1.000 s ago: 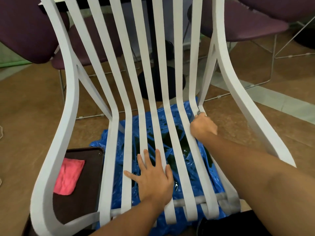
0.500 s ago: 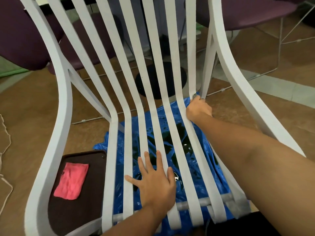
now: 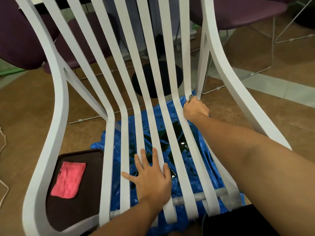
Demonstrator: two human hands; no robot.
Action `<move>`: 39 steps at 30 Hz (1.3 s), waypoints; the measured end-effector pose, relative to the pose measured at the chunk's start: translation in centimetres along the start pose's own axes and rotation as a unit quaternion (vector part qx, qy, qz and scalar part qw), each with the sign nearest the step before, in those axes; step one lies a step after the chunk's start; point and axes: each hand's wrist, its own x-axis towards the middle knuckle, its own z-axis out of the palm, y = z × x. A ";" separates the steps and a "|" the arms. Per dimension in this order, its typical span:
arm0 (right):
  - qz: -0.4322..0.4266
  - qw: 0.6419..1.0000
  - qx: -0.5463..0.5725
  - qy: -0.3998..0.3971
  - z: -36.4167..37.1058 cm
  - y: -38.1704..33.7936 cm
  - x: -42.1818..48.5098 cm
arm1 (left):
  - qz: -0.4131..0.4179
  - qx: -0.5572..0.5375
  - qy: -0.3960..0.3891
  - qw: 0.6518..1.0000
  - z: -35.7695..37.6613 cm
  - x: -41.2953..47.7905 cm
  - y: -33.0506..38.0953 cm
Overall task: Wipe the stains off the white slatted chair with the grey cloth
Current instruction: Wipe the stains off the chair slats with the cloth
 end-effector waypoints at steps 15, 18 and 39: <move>0.008 0.999 0.023 0.023 0.7 -0.4 1.4 | 0.001 -0.010 0.007 1.000 0.4 0.2 -0.2; 0.009 0.999 0.024 0.019 0.6 -0.2 1.3 | 0.000 -0.009 0.005 1.000 0.5 0.3 -0.2; 0.005 1.000 -0.011 0.004 -0.4 1.3 -2.9 | 0.003 -0.016 0.004 1.000 0.0 0.0 -0.1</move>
